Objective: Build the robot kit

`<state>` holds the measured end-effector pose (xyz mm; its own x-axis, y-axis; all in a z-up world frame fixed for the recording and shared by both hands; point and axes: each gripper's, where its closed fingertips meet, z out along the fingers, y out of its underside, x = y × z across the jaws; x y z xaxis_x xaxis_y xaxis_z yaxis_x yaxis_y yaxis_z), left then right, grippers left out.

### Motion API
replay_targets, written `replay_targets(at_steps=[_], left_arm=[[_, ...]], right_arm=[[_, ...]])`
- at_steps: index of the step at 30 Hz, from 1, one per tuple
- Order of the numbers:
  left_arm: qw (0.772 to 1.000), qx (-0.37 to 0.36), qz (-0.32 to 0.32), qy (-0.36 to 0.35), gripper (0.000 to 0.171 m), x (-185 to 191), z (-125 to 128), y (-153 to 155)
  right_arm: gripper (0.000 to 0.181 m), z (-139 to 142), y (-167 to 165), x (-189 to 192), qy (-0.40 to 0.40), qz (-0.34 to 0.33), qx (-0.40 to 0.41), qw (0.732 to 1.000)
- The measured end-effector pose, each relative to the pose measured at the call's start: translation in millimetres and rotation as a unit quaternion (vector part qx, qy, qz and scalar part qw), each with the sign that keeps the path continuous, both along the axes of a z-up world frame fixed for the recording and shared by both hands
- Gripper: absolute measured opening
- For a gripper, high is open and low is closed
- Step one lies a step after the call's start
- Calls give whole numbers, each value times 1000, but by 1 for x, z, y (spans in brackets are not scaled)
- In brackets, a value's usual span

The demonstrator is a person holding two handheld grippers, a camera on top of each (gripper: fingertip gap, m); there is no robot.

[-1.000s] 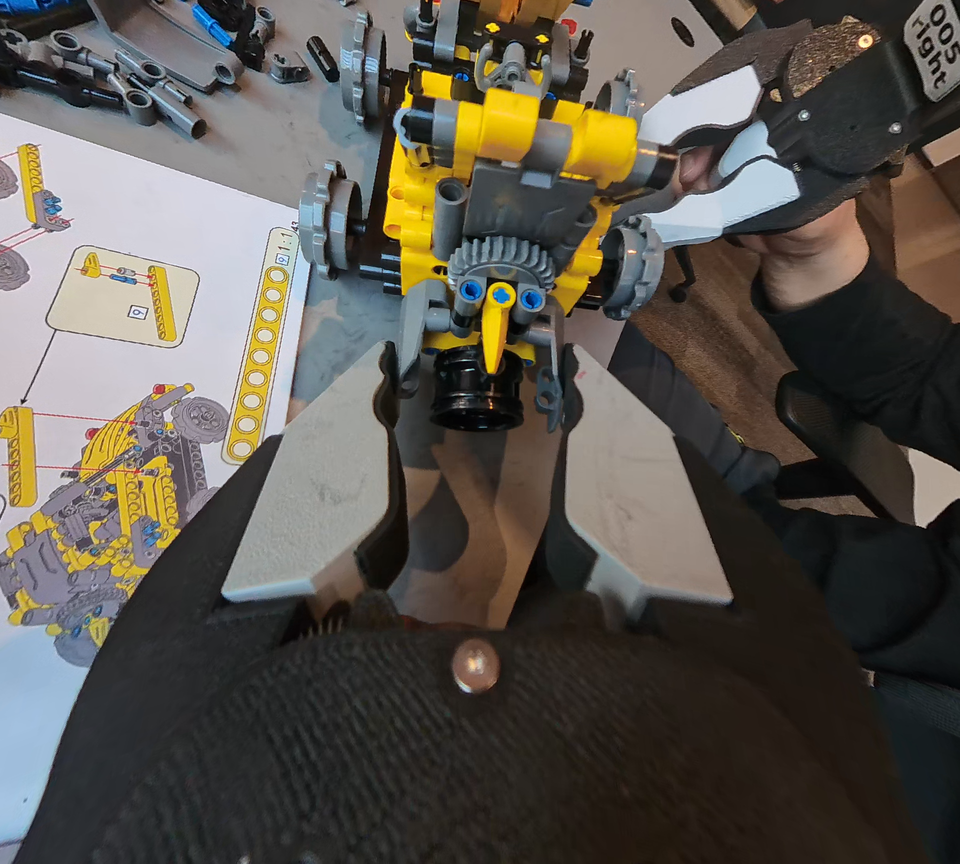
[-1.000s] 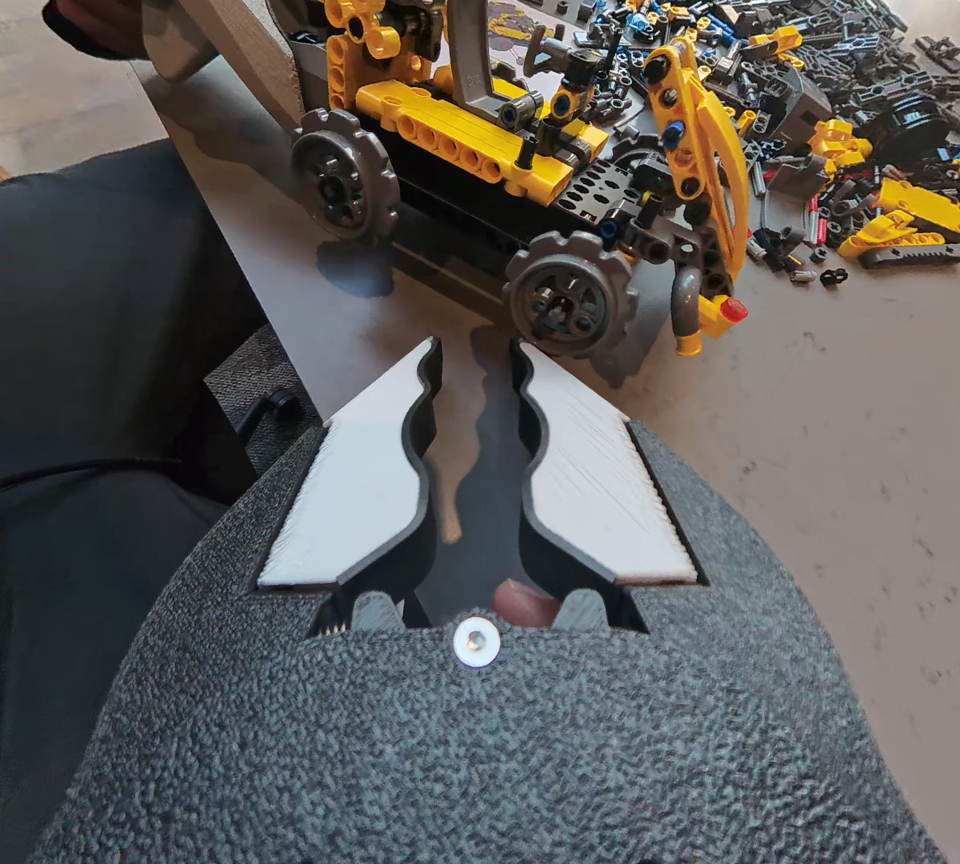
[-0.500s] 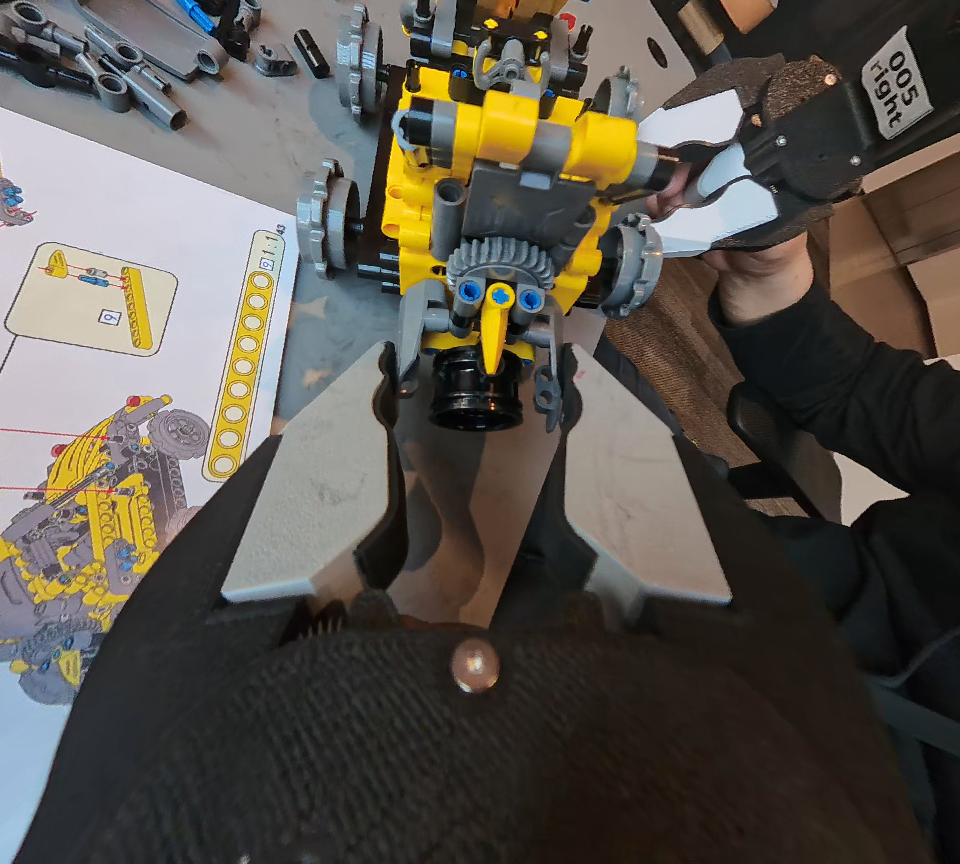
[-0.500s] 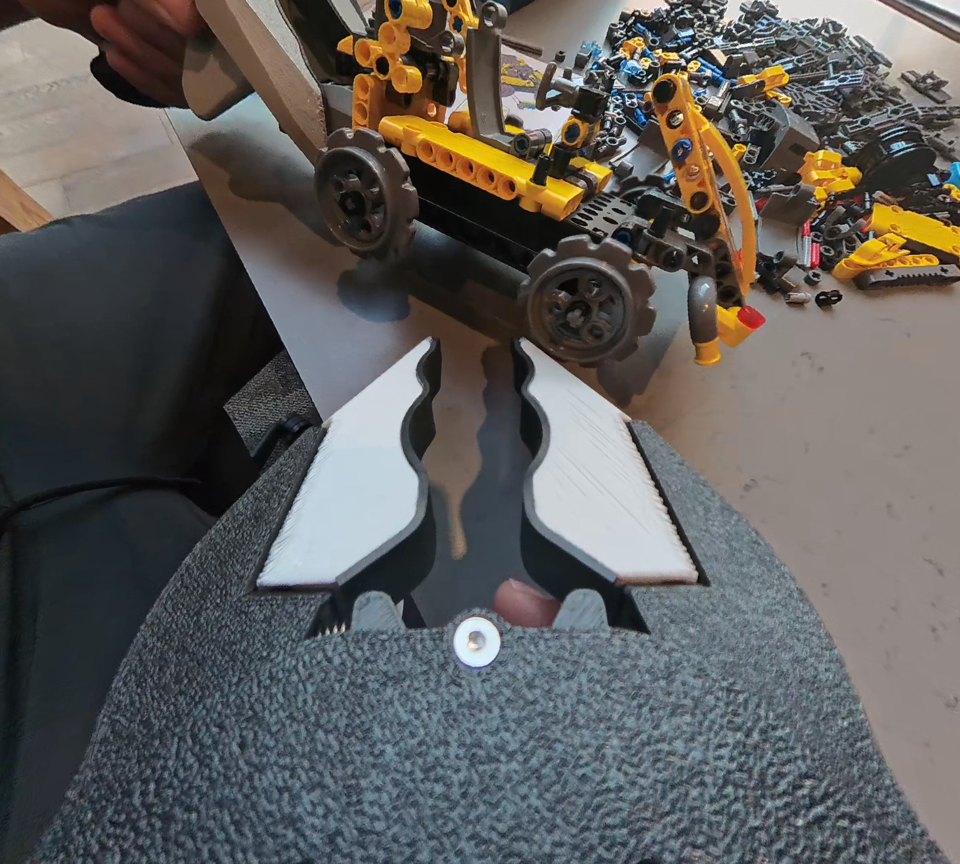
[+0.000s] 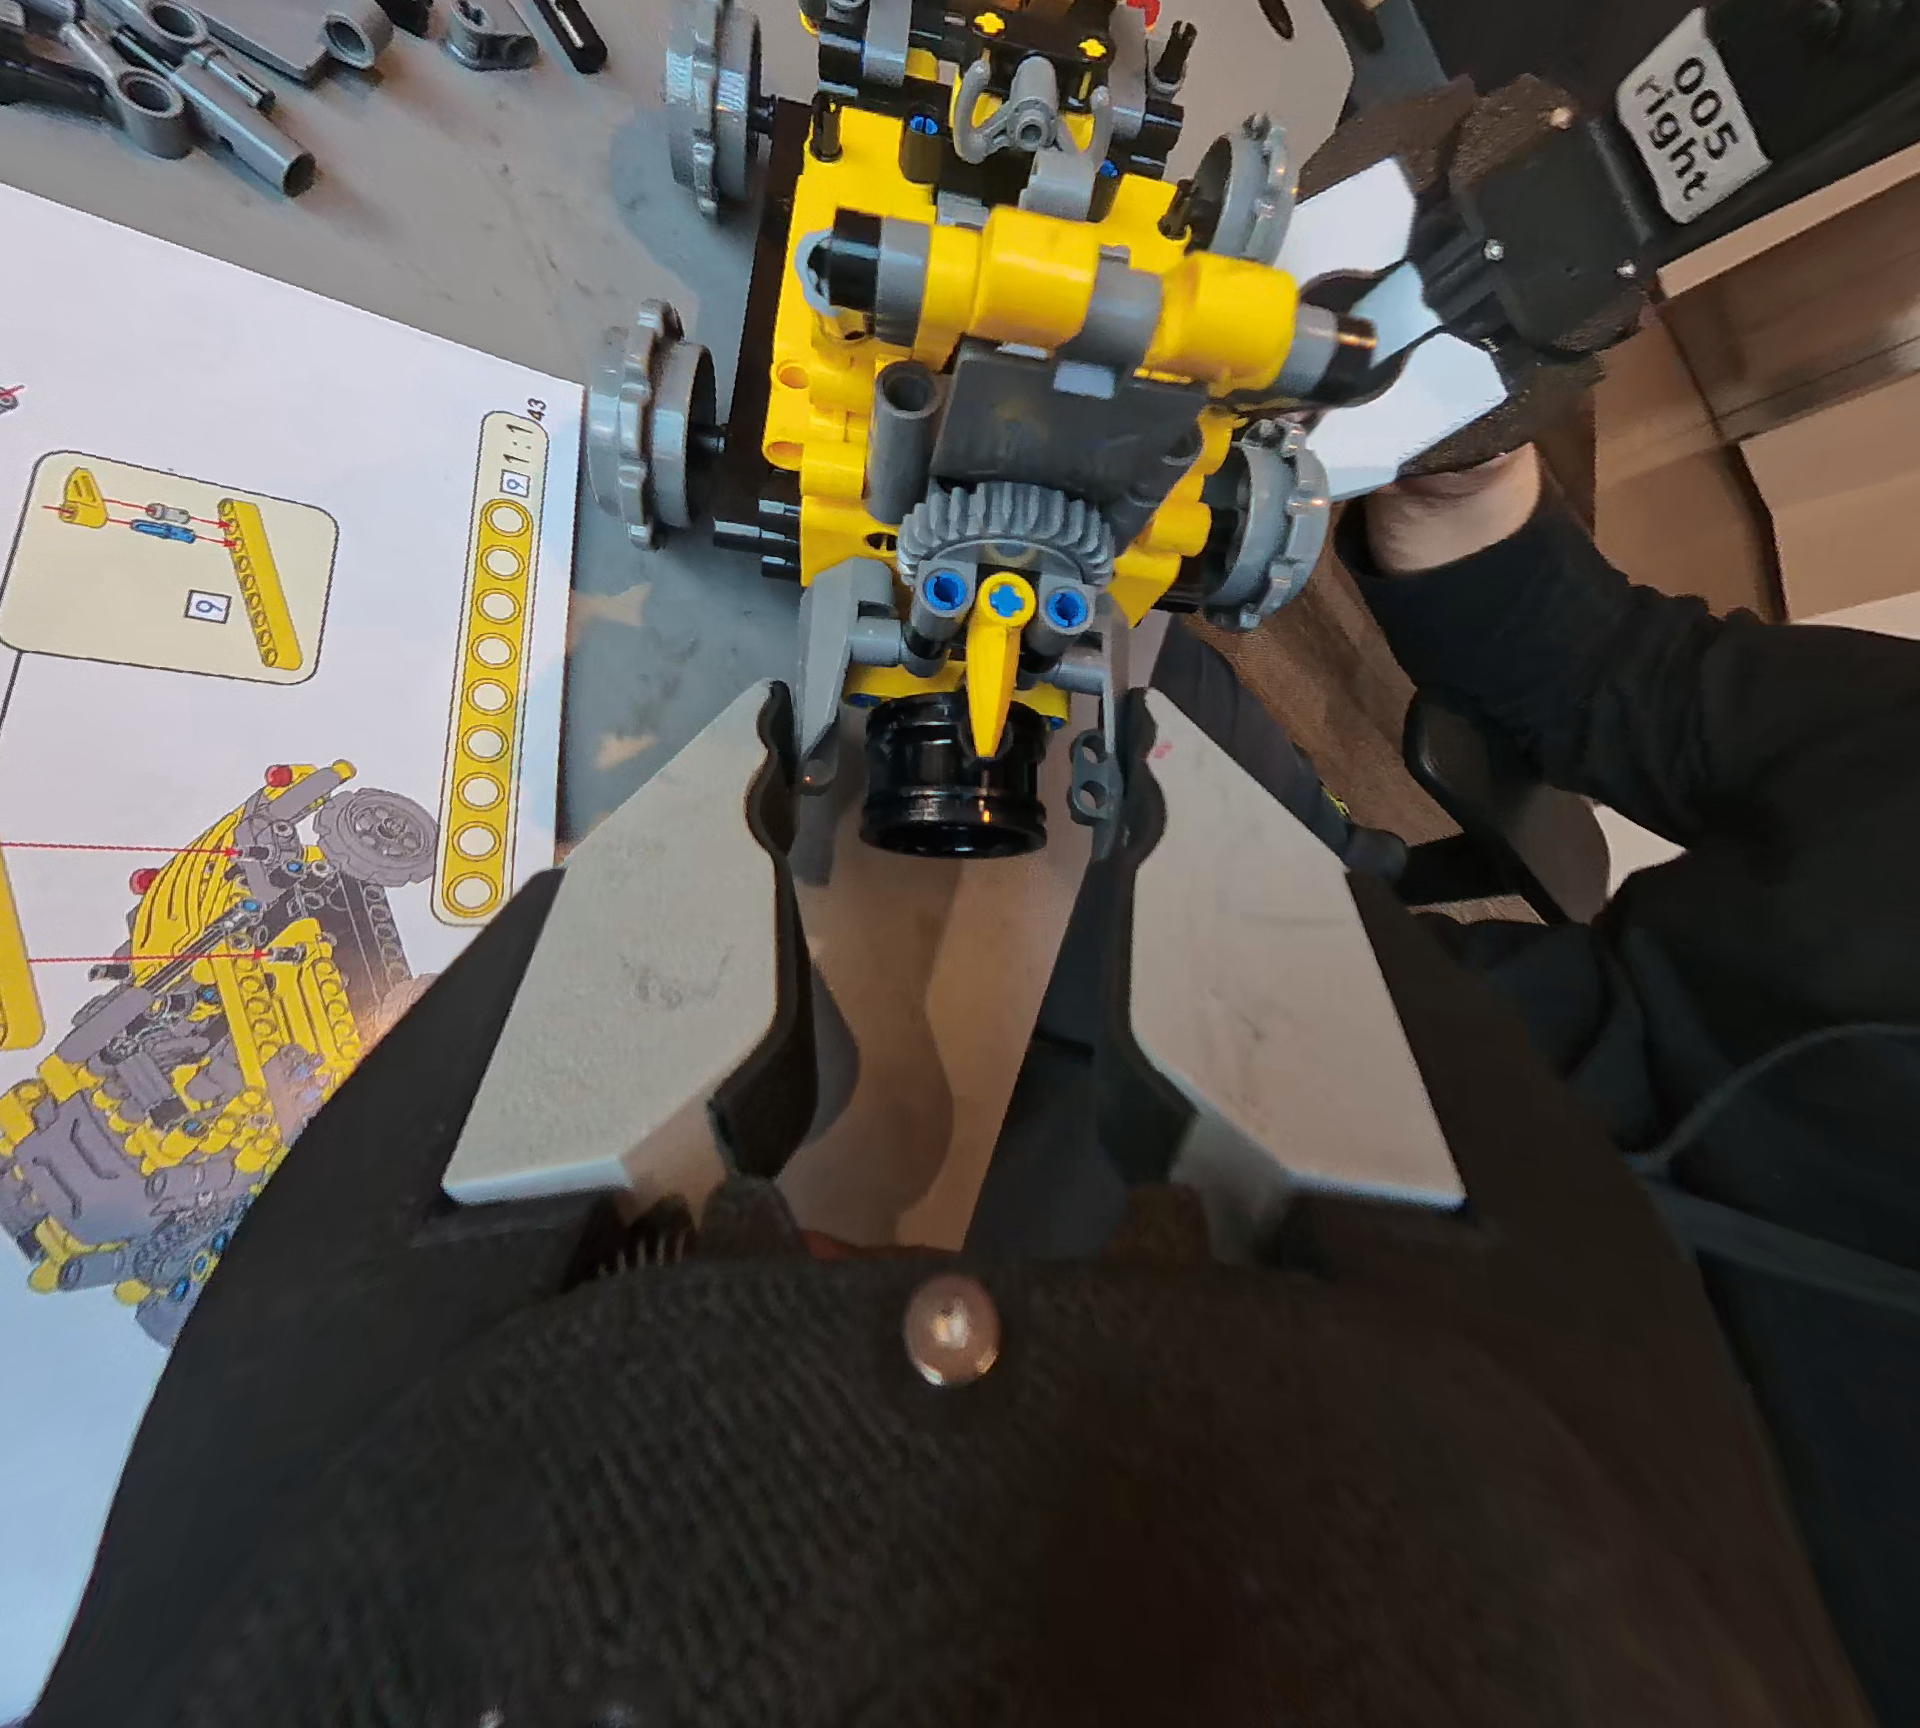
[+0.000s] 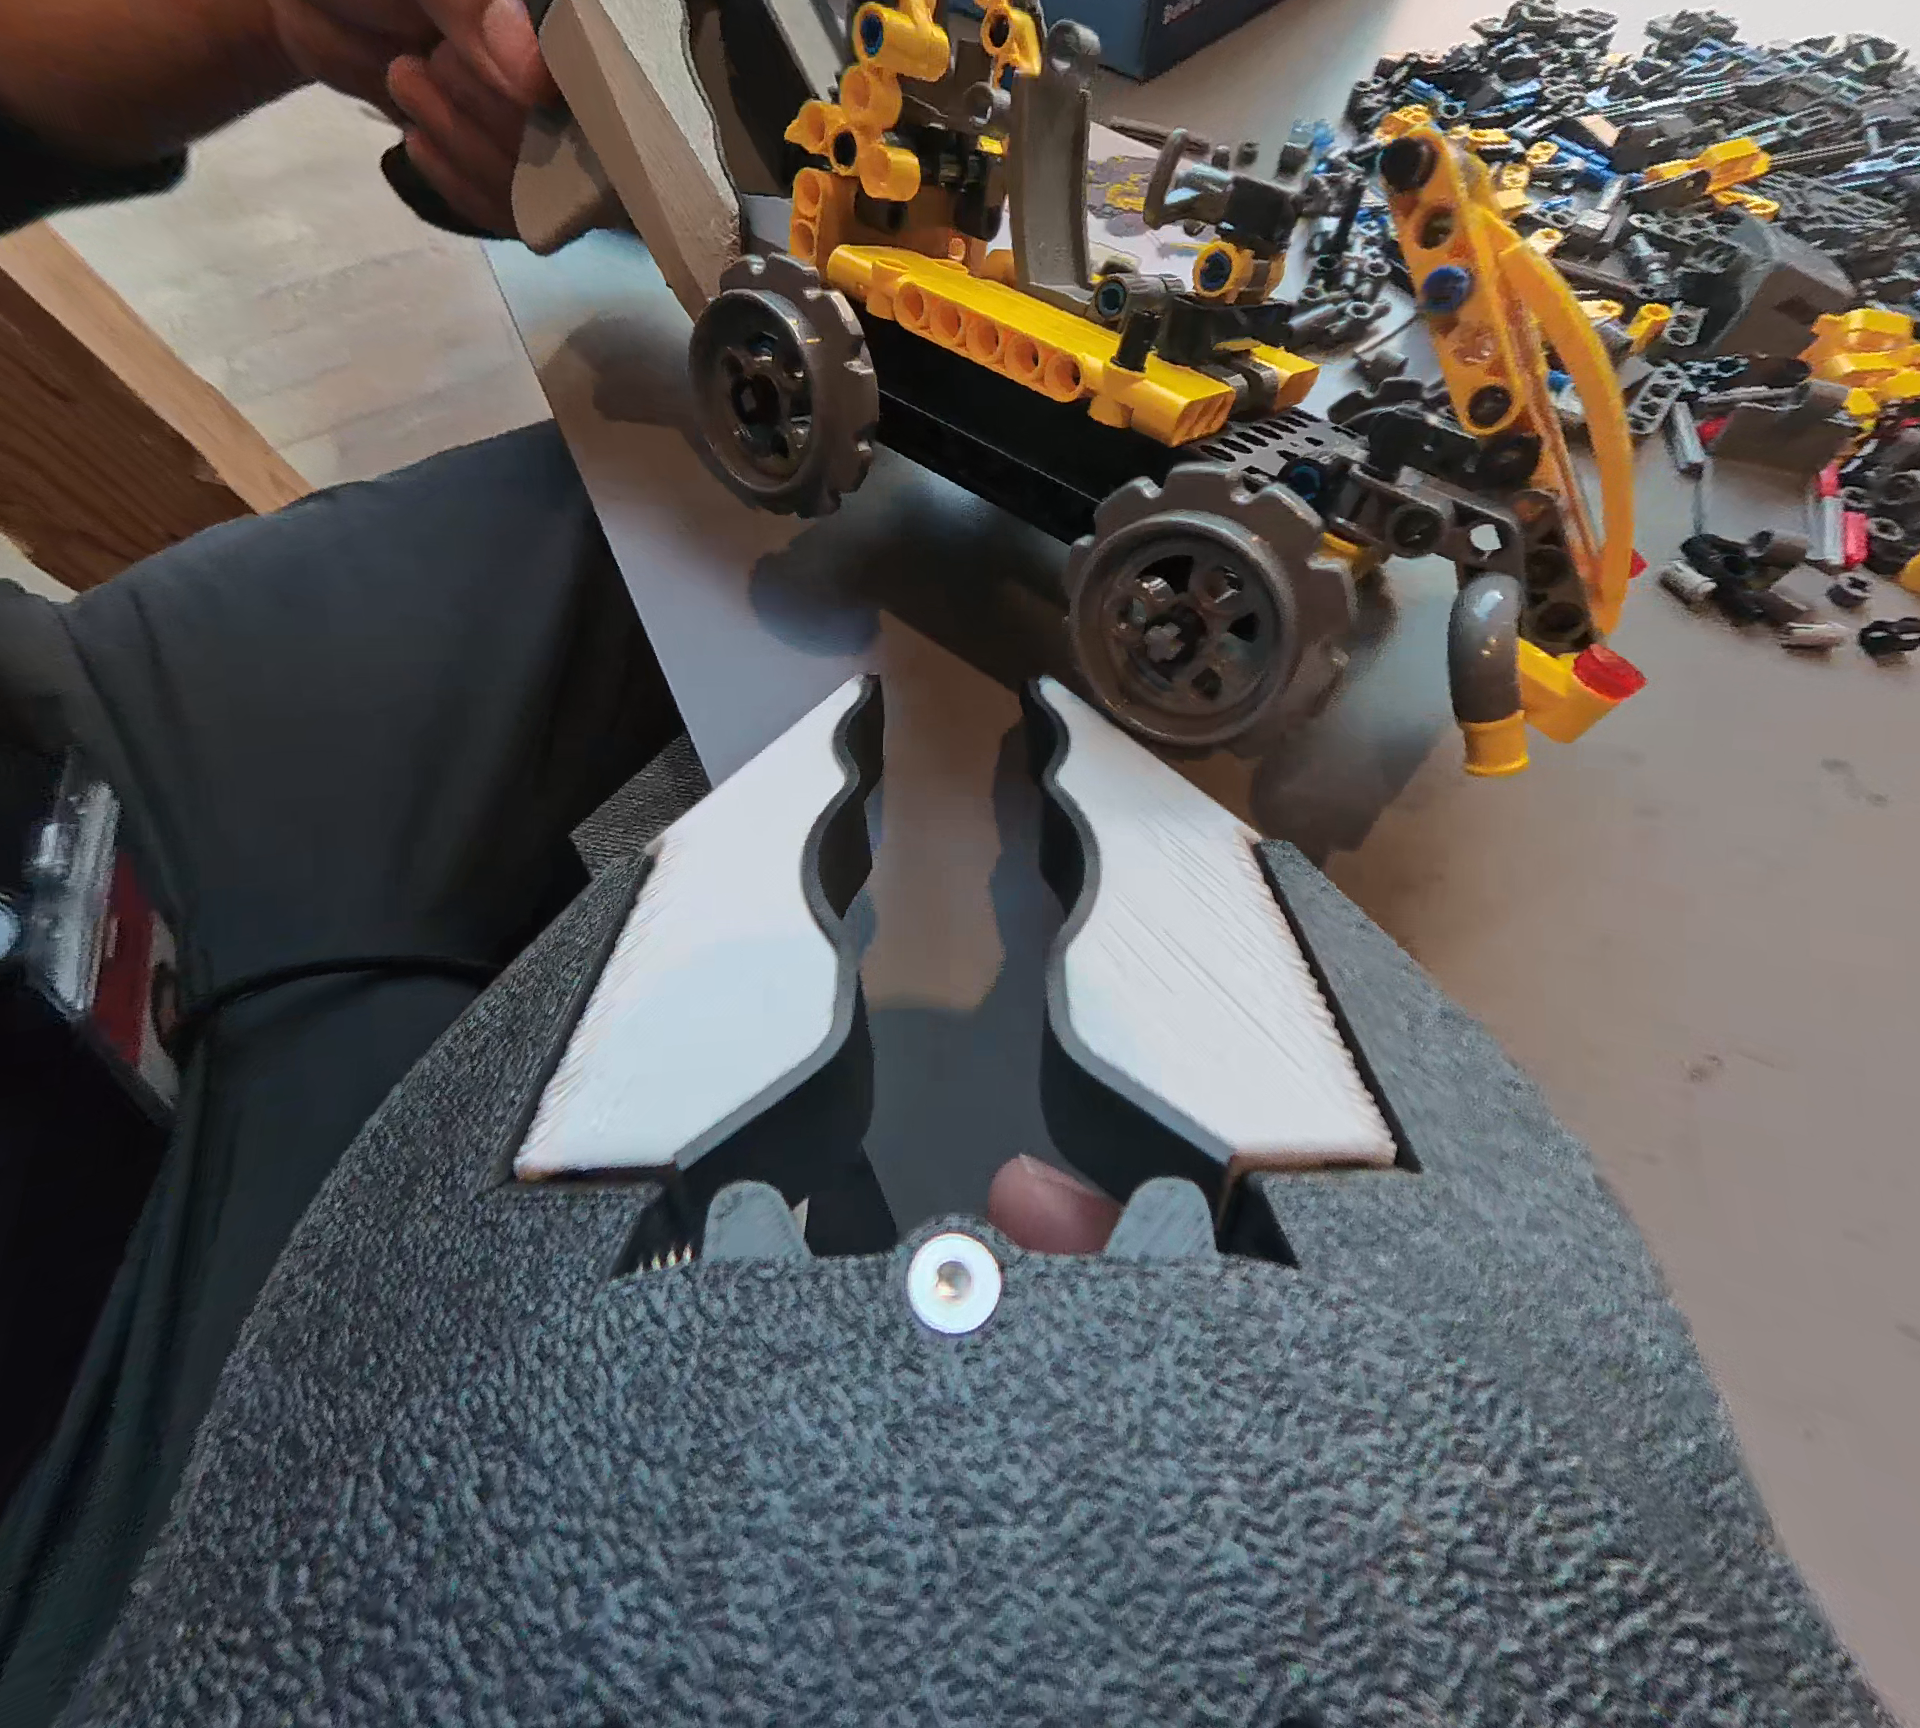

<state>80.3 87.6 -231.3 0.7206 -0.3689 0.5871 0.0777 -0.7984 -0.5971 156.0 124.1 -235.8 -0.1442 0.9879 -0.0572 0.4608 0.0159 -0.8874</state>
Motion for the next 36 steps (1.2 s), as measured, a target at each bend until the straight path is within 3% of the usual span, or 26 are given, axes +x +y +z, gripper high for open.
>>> replay_targets(at_steps=[13, 24, 31, 36], left_arm=[[1000, 3, -27, -16, 61, -1, 2, -4], [996, 36, -54, 60, 61, 0, -10, -11], [995, 49, -56, 69, 61, 0, -13, -12], [987, 80, -72, 121, 61, -4, -19, -13]], right_arm=[[29, 3, -14, 3, 33, 41, -8, 999], [22, 3, -34, 16, 35, 100, 0, 994], [23, 0, -38, 18, 28, 119, -8, 992], [27, 3, -43, 21, 36, 139, -29, 989]])
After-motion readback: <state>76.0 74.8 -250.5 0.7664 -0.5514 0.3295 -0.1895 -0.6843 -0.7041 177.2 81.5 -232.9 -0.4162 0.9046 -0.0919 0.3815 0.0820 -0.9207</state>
